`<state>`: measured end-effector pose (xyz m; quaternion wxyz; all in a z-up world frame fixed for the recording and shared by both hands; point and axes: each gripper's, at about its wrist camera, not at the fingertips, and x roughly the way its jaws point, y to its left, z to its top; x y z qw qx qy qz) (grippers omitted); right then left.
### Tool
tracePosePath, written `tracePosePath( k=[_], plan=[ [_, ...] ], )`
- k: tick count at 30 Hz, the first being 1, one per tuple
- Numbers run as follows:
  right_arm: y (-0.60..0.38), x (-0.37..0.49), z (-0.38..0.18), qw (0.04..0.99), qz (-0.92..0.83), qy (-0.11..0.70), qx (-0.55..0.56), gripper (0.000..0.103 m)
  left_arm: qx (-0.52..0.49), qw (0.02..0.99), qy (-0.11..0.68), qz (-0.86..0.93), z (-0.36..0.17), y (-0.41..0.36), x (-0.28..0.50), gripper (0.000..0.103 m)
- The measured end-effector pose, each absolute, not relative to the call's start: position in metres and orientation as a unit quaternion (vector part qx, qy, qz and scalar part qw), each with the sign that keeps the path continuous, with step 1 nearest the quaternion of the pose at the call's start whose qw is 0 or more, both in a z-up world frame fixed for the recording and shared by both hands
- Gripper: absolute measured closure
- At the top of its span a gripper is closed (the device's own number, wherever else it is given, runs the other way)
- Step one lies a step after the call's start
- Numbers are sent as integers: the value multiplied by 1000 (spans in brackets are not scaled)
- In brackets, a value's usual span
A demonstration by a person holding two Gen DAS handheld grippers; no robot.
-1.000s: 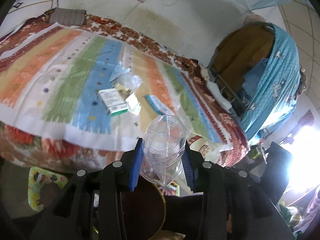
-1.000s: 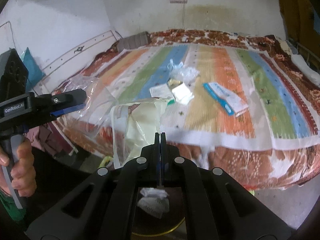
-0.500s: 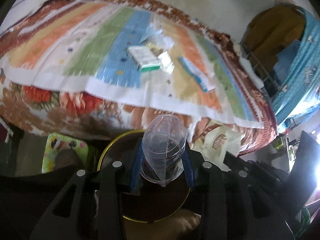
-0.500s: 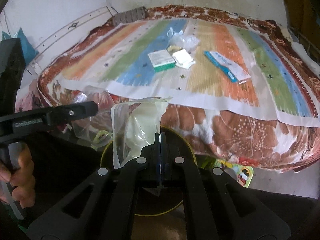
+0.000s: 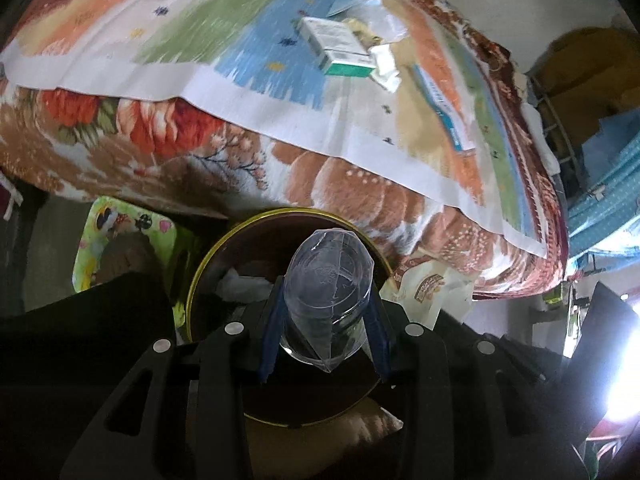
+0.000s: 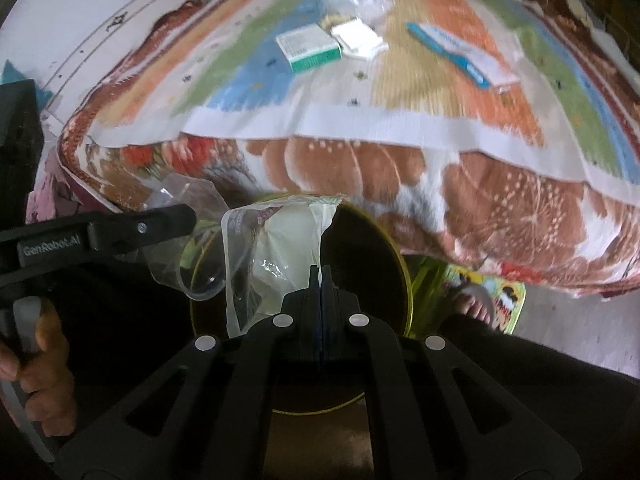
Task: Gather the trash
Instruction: 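Carry the plastic bag and plastic cup over the bin with both grippers, then open both grippers to drop the bag and cup into the bin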
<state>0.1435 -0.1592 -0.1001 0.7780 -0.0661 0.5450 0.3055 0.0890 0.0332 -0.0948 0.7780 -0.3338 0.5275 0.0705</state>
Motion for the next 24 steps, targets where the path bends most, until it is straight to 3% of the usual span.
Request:
tracePosePath(
  k=[8,9,11,12,16,24],
  plan=[
    [-153,154,-123,757,290,583,-60,103,-331,759,557,72,-111,32,102,67],
    [-152,155,-126,753,289,588,-58,102,-330,757,559,71,-113,32,104,64],
    [-151,158,-130,745,292,597,-55,100,-322,762,557,74,-112,31,108,40],
    [-151,159,-130,748,288,595,-56,98,-321,765,553,76,-111,32,108,32],
    [-152,161,-123,761,284,581,-57,72,-322,774,540,77,-103,34,104,32],
    [-158,174,-107,773,285,566,-39,61,-328,796,500,98,-77,54,102,22]
  ],
)
